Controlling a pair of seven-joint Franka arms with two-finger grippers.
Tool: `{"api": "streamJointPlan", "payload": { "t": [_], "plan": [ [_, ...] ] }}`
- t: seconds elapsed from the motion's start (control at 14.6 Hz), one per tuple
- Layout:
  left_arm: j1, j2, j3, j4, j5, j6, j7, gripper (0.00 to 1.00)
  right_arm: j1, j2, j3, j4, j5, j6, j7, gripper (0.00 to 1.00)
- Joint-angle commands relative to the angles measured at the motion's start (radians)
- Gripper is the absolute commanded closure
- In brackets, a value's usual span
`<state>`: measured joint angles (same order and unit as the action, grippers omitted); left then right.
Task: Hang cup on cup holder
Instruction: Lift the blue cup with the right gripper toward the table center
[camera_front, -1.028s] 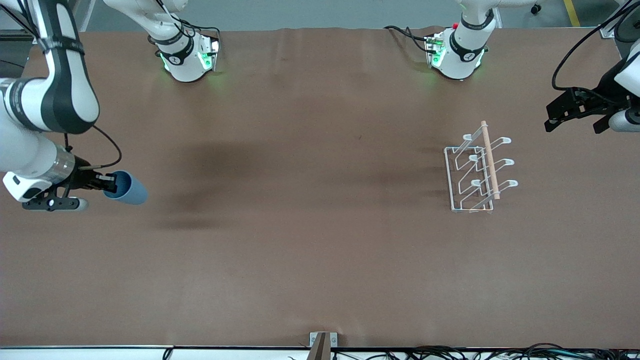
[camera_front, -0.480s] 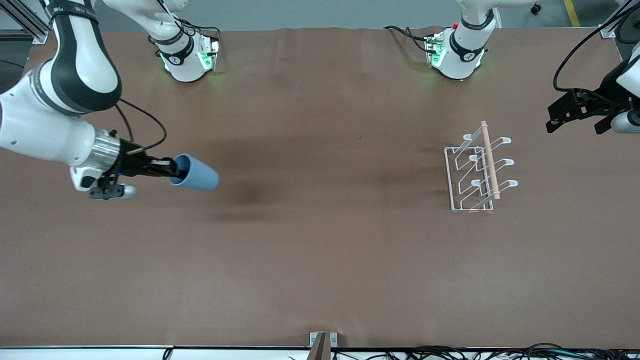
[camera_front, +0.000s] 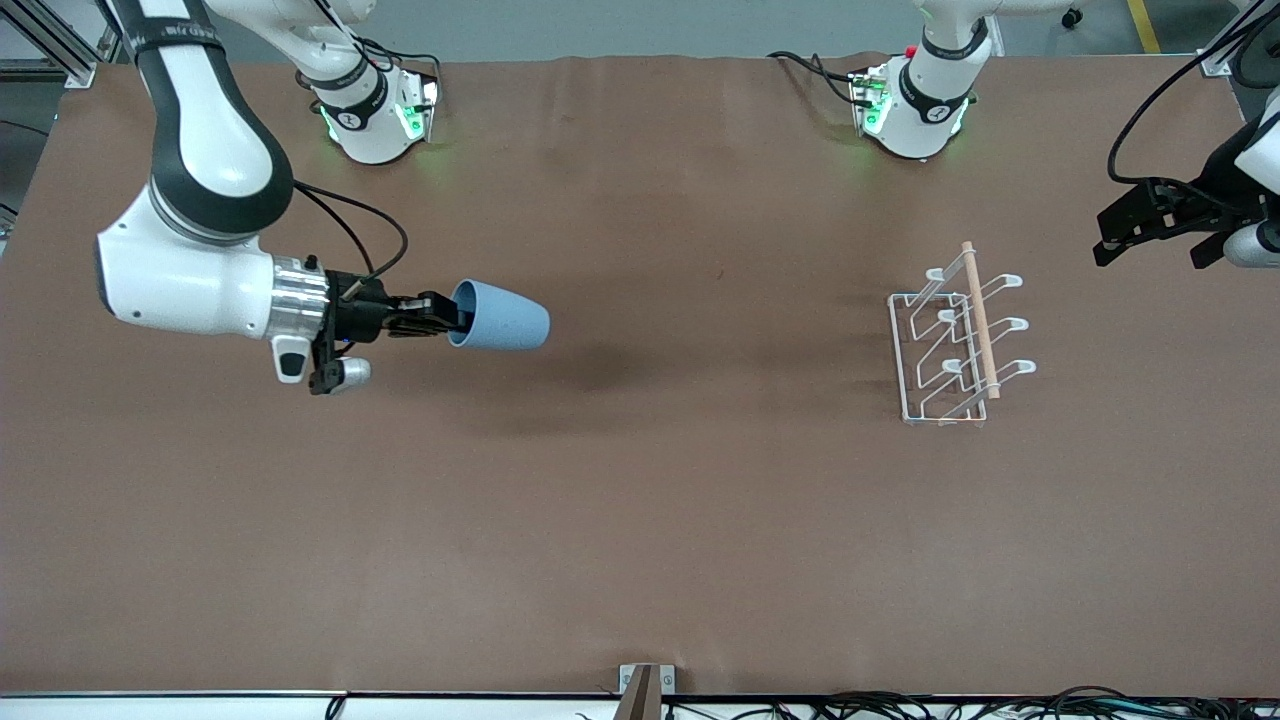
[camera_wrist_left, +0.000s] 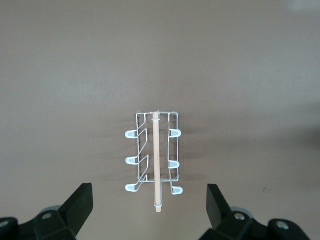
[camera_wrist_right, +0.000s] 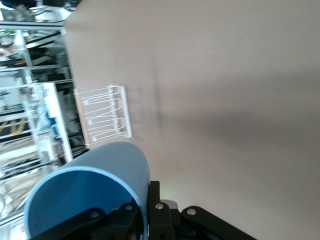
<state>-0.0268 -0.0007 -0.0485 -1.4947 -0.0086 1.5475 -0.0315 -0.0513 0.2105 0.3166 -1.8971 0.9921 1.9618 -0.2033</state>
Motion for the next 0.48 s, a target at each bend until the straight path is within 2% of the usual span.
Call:
{"api": "streamJointPlan", "payload": {
  "t": [0.0,0.14,0.21,0.41],
  "plan": [
    [0.004,-0.001,-0.002,0.008,0.005,-0.001,0.016,0.0,0.001,0.024,0.041,-0.011,0.147,0.008,-0.112,1.0],
    [0.002,0.002,-0.004,0.01,0.007,0.0,0.027,0.0,0.008,0.059,0.08,-0.02,0.27,0.031,-0.229,1.0],
    [0.001,0.002,-0.004,0.01,0.007,-0.001,0.063,0.0,0.013,0.078,0.094,-0.023,0.302,0.052,-0.275,1.0],
    [-0.013,0.004,-0.01,0.008,-0.005,-0.001,0.313,0.0,0.017,0.142,0.172,-0.022,0.411,0.136,-0.34,1.0]
  ]
}}
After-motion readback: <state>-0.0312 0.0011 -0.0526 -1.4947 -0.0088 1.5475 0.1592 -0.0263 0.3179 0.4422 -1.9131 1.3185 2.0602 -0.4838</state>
